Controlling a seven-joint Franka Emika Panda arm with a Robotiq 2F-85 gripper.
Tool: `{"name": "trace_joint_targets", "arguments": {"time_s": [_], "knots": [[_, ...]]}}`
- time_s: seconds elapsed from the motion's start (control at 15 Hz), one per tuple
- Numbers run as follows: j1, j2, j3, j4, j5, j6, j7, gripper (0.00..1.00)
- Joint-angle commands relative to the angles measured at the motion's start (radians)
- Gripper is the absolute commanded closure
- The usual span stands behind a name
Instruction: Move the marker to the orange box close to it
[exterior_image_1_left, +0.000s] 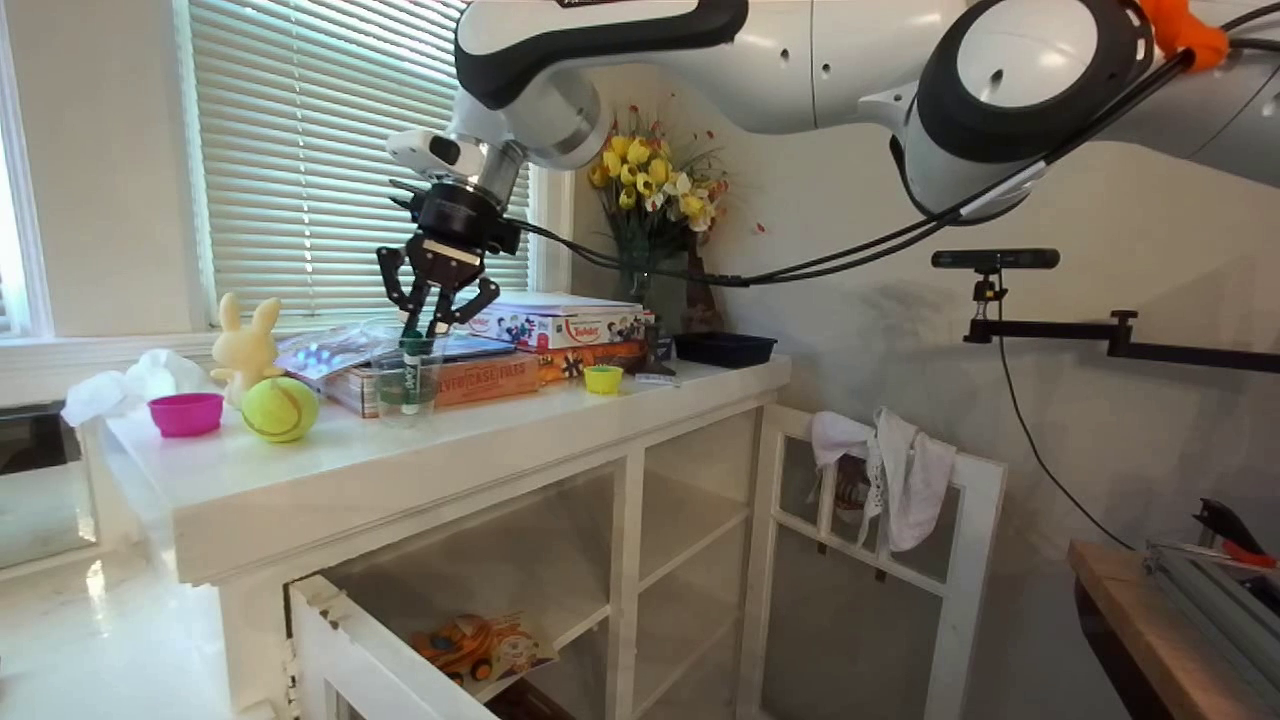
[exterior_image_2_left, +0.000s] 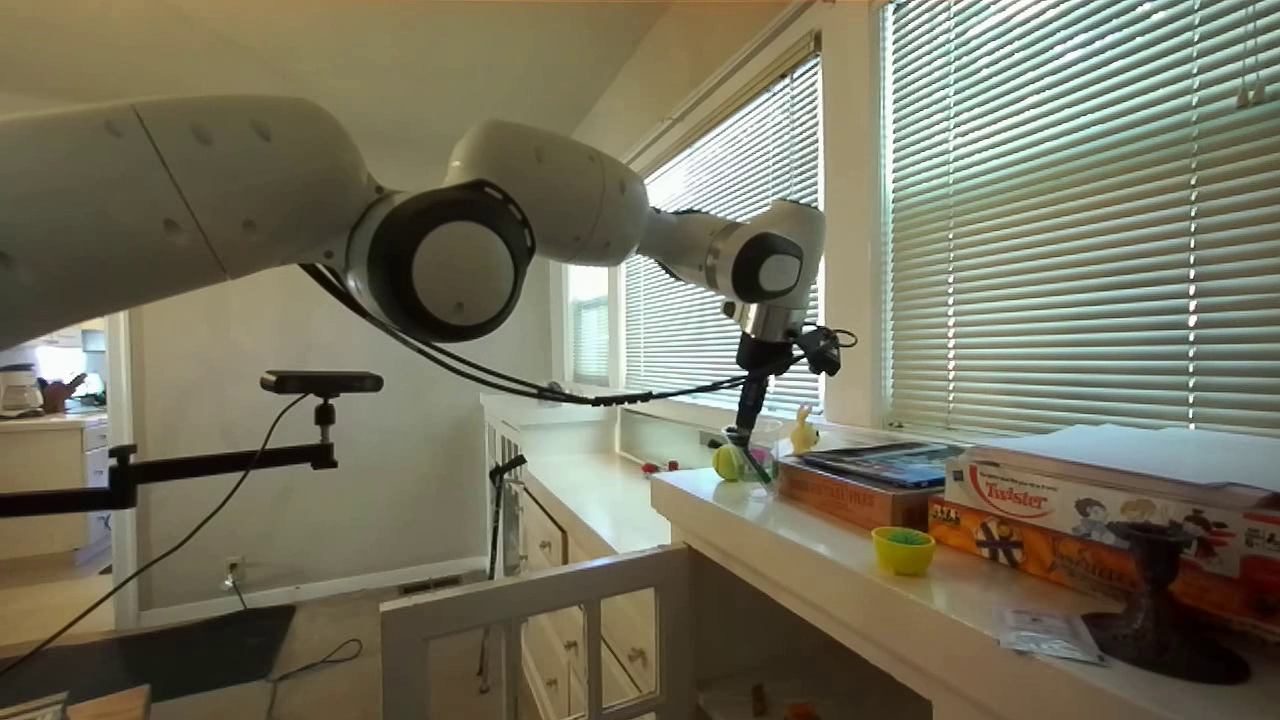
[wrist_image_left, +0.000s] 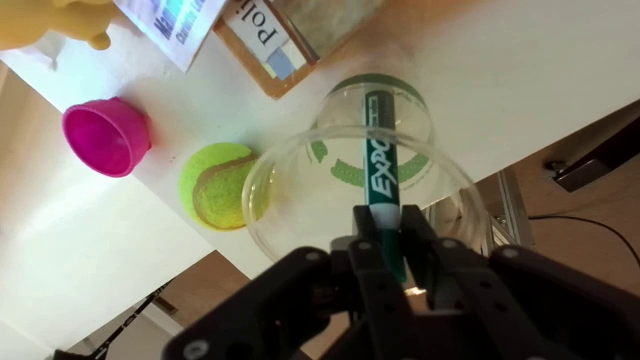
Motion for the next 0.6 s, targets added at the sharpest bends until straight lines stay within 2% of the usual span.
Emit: {"name": "trace_joint_targets", "arguments": {"time_s": [0.0, 0.53], "knots": [[-0.001, 0.028, 0.001, 0.044, 0.002, 0.0, 0.014, 0.95], [-0.02, 0.024, 0.017, 0.05, 0.027, 0.02, 0.075, 0.95]]}}
